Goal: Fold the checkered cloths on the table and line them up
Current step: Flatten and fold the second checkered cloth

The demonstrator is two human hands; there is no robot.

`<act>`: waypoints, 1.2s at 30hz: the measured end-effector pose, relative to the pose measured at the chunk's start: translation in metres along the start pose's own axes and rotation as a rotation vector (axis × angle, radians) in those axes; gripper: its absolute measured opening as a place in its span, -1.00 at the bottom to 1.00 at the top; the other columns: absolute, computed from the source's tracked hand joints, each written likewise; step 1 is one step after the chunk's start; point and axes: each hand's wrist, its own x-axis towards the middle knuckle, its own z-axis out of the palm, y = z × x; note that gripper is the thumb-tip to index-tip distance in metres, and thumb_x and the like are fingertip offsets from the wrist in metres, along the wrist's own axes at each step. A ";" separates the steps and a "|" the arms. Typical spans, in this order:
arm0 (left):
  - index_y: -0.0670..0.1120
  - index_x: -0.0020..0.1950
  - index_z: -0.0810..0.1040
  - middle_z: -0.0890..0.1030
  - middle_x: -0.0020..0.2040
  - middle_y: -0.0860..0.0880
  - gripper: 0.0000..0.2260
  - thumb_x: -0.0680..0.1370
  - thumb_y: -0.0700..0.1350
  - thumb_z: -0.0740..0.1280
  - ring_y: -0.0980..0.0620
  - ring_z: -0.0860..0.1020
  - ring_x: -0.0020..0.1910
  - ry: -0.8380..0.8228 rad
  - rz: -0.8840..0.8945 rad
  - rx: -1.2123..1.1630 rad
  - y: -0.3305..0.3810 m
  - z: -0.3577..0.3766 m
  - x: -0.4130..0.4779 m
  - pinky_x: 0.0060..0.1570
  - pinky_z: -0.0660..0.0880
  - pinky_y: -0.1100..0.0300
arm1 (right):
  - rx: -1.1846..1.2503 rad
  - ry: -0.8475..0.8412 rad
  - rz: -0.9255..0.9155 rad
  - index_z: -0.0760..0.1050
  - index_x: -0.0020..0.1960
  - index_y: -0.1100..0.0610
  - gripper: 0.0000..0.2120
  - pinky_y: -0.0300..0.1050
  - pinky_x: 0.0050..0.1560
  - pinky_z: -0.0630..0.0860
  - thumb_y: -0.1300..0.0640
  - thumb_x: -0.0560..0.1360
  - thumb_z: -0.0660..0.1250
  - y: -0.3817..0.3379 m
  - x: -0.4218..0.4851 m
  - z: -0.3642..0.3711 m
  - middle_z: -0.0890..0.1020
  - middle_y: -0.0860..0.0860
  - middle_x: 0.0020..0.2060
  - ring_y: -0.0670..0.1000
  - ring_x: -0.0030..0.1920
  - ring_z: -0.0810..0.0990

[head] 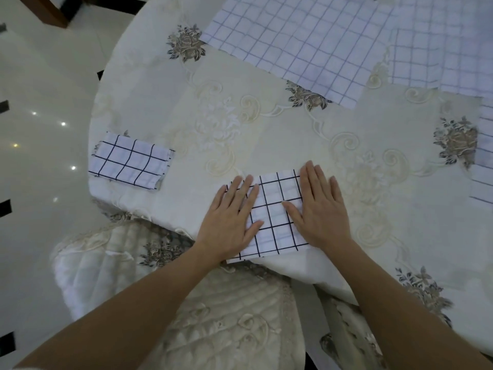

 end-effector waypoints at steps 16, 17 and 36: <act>-0.08 0.64 -0.05 -0.12 0.65 -0.08 -0.34 0.66 0.28 -0.14 -0.07 -0.16 0.62 -0.030 0.004 -0.010 -0.002 -0.009 0.002 0.55 0.03 -0.10 | 0.367 0.082 0.327 0.45 0.31 0.16 -0.61 0.17 0.08 0.50 -0.05 0.58 0.29 0.017 0.033 -0.043 0.54 0.17 0.11 0.22 0.13 0.49; -0.08 0.64 -0.02 -0.09 0.65 -0.08 -0.34 0.65 0.28 -0.12 -0.07 -0.13 0.62 -0.027 0.004 -0.013 -0.002 -0.010 0.002 0.55 0.05 -0.10 | 0.439 0.017 0.379 0.43 0.30 0.14 -0.60 0.15 0.12 0.50 -0.08 0.57 0.30 0.018 0.041 -0.046 0.56 0.14 0.10 0.19 0.13 0.51; -0.10 0.63 0.09 0.06 0.64 -0.10 -0.38 0.66 0.21 0.01 -0.08 0.03 0.61 0.067 -0.015 -0.079 0.010 -0.023 0.040 0.56 0.04 -0.13 | 0.877 -0.089 0.748 0.34 -0.35 0.11 -0.65 -0.14 -0.29 0.34 0.11 0.51 0.42 0.036 0.068 -0.068 0.39 -0.02 -0.46 0.00 -0.42 0.36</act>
